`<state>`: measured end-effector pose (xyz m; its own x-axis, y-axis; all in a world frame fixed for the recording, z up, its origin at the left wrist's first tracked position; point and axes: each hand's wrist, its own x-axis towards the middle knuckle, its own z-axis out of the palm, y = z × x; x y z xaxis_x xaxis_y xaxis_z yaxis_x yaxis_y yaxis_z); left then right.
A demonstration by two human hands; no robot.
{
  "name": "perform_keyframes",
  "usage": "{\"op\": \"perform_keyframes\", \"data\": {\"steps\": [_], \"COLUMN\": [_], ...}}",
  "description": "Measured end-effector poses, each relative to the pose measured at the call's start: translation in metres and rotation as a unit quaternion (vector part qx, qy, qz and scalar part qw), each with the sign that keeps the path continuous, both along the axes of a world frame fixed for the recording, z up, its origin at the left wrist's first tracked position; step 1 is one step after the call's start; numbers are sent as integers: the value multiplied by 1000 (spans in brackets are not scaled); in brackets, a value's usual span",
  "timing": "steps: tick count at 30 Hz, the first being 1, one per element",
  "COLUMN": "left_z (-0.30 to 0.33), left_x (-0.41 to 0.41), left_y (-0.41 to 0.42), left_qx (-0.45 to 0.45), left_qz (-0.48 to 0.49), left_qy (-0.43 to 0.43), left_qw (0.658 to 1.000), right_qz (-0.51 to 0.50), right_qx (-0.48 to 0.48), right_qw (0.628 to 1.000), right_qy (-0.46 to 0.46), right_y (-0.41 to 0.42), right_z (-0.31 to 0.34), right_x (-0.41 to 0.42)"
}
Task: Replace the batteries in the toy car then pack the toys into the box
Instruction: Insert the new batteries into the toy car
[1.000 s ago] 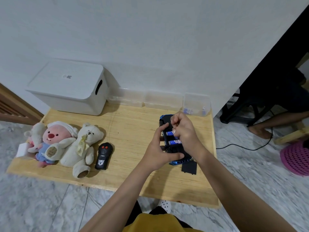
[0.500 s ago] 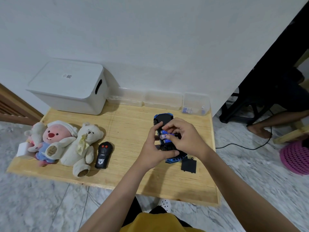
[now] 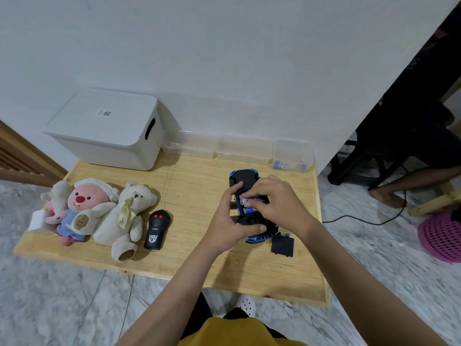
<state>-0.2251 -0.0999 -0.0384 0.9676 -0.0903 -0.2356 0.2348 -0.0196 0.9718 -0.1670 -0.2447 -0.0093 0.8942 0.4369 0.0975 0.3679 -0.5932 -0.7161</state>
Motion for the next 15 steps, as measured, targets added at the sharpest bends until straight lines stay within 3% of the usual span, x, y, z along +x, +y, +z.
{"op": "perform_keyframes", "data": {"steps": [15], "left_z": [1], "left_x": [-10], "left_y": [8], "left_qx": [41], "left_qz": [-19], "left_qy": [-39], "left_qw": [998], "right_qz": [-47], "right_qx": [13], "right_qw": [988], "right_qy": [149], "right_y": [7], "right_z": [10], "right_x": [-1]}}
